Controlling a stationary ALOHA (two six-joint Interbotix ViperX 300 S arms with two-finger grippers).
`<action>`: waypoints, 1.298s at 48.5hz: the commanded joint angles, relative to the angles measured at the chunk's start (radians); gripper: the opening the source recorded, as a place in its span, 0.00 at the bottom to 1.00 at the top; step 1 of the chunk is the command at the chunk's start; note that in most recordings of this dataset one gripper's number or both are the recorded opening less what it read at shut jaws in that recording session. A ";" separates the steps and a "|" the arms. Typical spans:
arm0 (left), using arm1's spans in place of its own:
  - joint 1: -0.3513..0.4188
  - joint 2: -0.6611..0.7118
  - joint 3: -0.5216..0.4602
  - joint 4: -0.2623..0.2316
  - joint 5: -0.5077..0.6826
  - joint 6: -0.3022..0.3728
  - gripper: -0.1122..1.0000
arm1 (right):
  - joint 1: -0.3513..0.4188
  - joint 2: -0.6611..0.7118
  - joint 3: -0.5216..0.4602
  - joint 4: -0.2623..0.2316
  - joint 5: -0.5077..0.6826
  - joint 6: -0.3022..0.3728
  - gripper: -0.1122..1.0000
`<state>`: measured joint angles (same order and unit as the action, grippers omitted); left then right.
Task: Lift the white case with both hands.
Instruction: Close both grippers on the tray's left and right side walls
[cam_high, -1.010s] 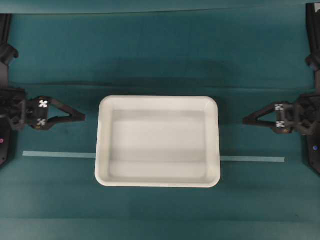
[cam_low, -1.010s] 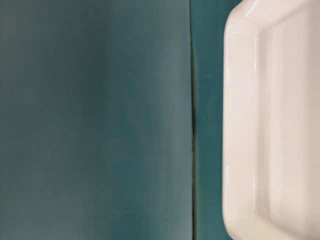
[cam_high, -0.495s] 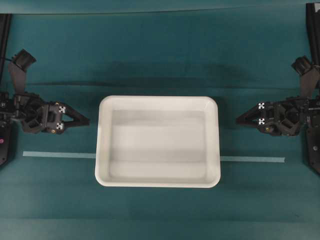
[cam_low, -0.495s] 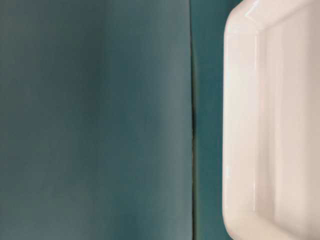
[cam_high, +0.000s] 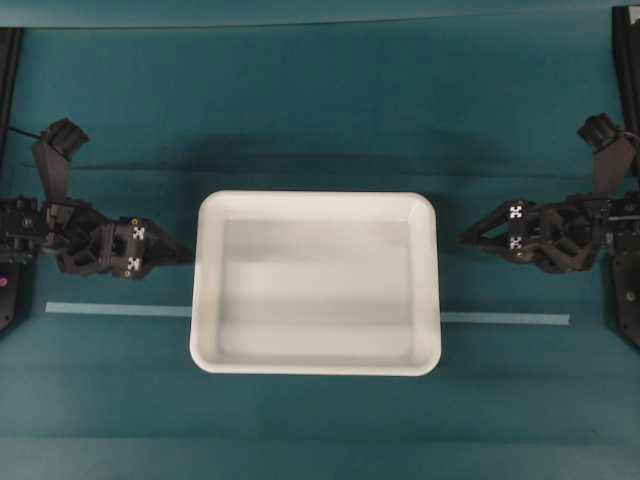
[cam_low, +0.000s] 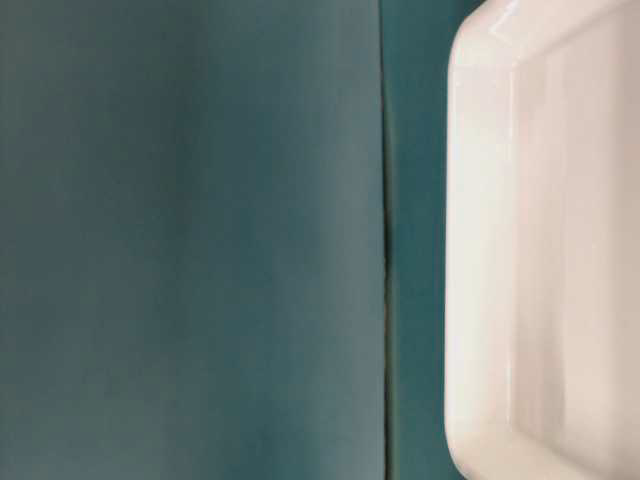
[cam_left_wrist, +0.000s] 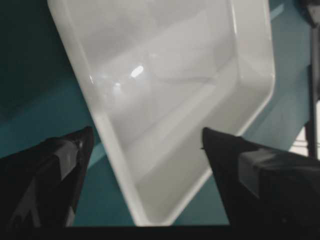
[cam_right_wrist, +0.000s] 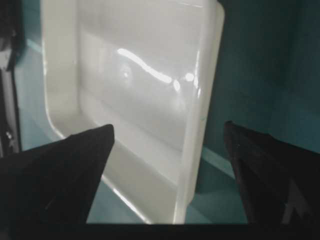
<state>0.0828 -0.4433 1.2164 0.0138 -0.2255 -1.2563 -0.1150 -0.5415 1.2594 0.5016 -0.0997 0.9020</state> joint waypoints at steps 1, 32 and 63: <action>-0.002 0.066 0.014 0.003 -0.089 0.002 0.94 | 0.023 0.064 -0.008 -0.002 -0.060 0.002 0.93; -0.029 0.295 0.021 0.000 -0.333 0.002 0.94 | 0.201 0.465 -0.055 -0.021 -0.443 0.230 0.93; -0.041 0.364 -0.044 0.000 -0.321 0.000 0.89 | 0.137 0.488 -0.135 -0.011 -0.267 0.249 0.84</action>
<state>0.0445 -0.0905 1.1842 0.0138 -0.5430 -1.2579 0.0399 -0.0767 1.1505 0.4909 -0.3850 1.1505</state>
